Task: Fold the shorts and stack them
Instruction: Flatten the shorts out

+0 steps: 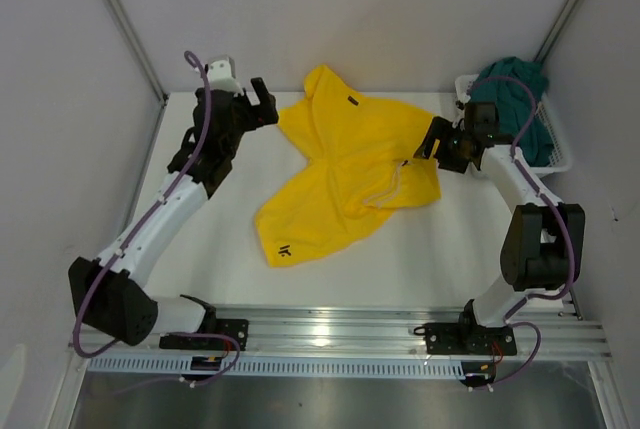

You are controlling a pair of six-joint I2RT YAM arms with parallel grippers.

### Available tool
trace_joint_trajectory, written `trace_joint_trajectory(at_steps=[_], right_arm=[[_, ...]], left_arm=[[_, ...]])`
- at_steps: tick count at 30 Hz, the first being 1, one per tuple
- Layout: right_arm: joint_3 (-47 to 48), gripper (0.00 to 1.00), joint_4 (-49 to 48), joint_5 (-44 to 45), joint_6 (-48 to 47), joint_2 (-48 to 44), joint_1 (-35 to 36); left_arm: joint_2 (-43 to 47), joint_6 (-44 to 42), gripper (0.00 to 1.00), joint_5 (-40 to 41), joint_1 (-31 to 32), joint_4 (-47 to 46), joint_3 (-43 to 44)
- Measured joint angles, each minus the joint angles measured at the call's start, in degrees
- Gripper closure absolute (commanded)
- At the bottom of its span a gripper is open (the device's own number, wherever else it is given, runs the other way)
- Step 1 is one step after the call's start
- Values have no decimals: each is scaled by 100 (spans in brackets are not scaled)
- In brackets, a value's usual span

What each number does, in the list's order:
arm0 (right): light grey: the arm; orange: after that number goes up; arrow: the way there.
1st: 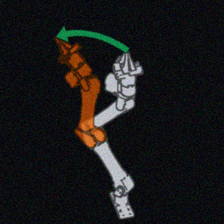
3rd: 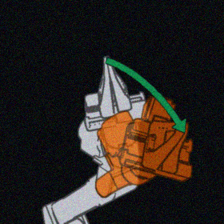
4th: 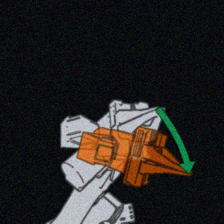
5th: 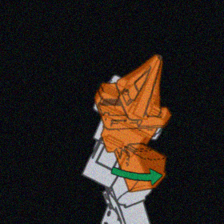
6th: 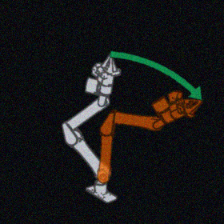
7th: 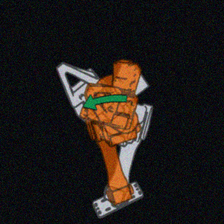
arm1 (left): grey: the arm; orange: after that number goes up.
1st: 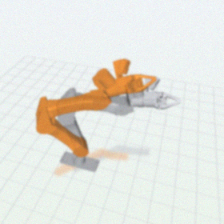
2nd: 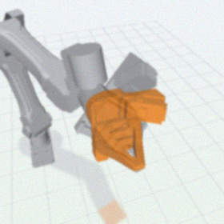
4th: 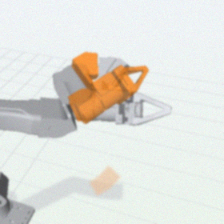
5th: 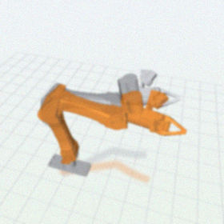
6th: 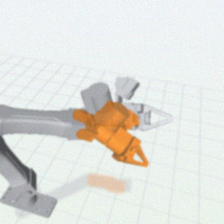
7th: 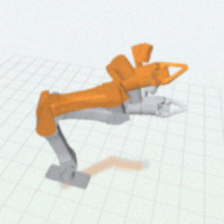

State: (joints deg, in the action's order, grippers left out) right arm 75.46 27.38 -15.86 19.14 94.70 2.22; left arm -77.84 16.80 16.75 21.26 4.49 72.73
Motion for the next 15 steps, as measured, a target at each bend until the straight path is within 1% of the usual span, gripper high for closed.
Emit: trace_joint_trajectory(at_steps=[2, 5, 9, 11, 15], right_arm=[[-439, 21, -37, 31, -52, -85, -33], [-1132, 21, -81, 118, -81, -175, -55], [-1965, 26, -160, 151, -79, -522, -50], [-2199, 30, -219, 144, -76, -726, -50], [-2391, 33, -461, 140, -76, -962, -46]], left_arm=[[424, 186, 1, -203, 7, -35, -535], [761, 428, 1, -479, 66, 15, -1228], [1062, 691, 1, -691, 273, 238, -2081], [1239, 879, 1, -778, 369, 348, -2479], [1593, 1154, 1, -942, 409, 595, -3005]])
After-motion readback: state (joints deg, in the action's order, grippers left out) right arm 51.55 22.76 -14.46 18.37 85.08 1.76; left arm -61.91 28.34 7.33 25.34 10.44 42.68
